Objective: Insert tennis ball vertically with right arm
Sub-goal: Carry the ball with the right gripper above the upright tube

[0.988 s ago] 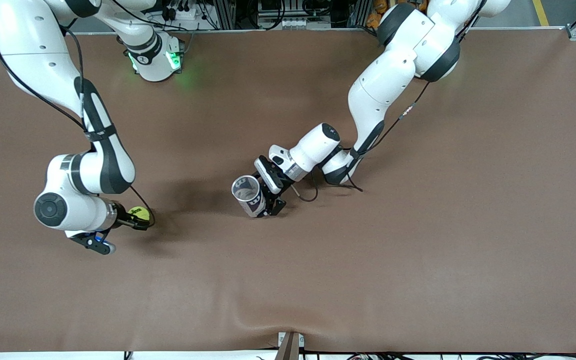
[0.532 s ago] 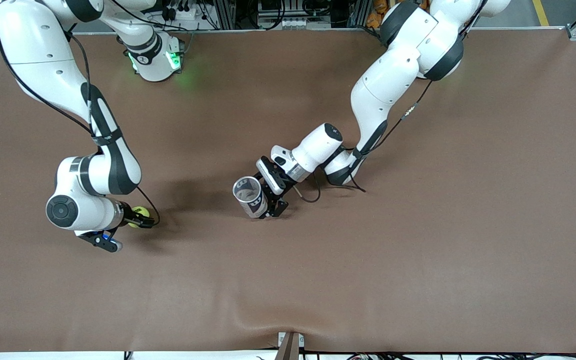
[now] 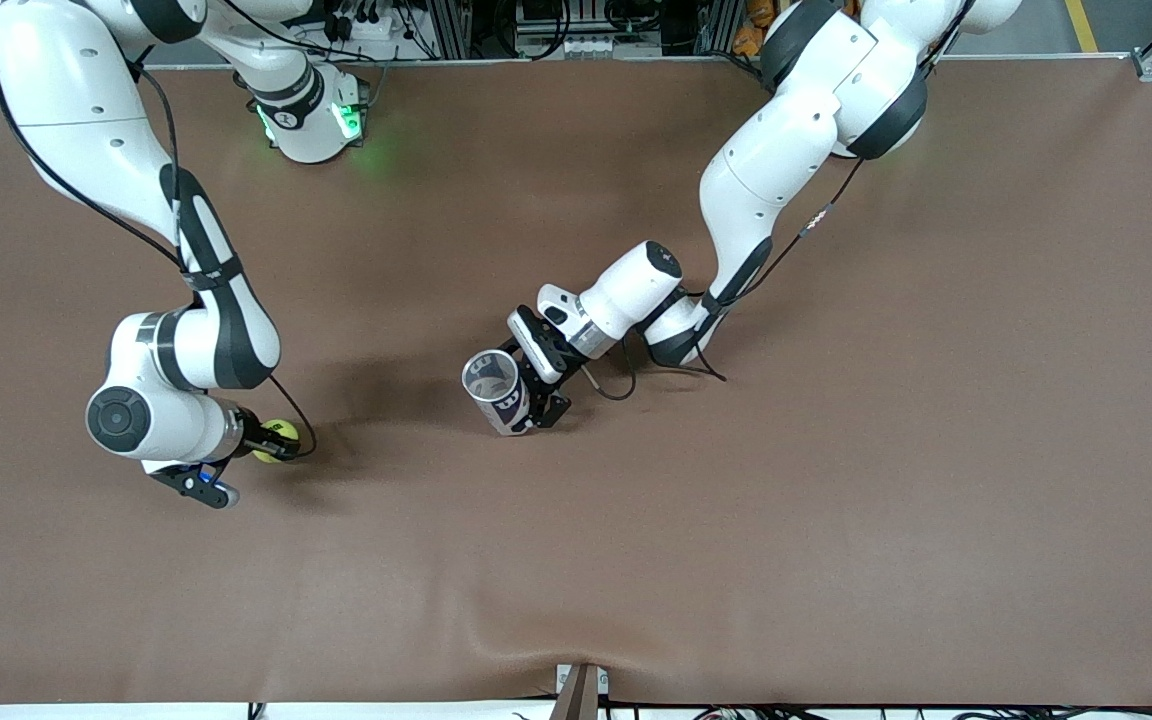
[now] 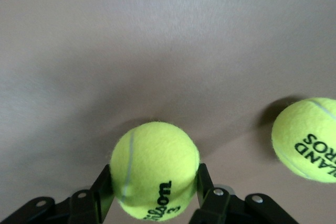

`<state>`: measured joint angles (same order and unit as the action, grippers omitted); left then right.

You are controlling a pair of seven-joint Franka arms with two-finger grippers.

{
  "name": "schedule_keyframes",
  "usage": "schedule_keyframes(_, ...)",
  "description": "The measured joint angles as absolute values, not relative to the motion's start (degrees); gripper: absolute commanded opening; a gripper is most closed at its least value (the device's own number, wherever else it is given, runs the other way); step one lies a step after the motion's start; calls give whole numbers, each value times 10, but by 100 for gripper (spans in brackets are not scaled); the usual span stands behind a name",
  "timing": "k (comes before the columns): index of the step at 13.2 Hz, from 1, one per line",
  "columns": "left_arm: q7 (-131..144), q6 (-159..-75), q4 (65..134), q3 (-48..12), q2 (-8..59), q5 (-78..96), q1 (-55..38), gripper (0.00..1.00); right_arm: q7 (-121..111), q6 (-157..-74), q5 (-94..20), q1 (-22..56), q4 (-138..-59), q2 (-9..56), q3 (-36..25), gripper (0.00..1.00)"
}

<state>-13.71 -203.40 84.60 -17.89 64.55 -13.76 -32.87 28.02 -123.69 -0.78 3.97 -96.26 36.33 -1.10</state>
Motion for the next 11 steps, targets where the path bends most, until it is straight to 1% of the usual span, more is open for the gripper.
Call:
schedule_keyframes(3,-137,-2034,846,-179,643,-139,-329,100,329,-1171,-10,43,-897,358,-2,0)
schedule_keyframes(5,-137,-2034,846,-179,641,-143,-329,100,382,-1118,-18,51,-844,353,17,0)
schedule_keyframes(8,-137,-2035,851,-179,634,-145,-329,100,480,-1092,-61,64,-785,347,46,0)
schedule_keyframes(11,-137,-2035,864,-179,631,-158,-324,88,592,-1091,-69,98,-745,347,55,0)
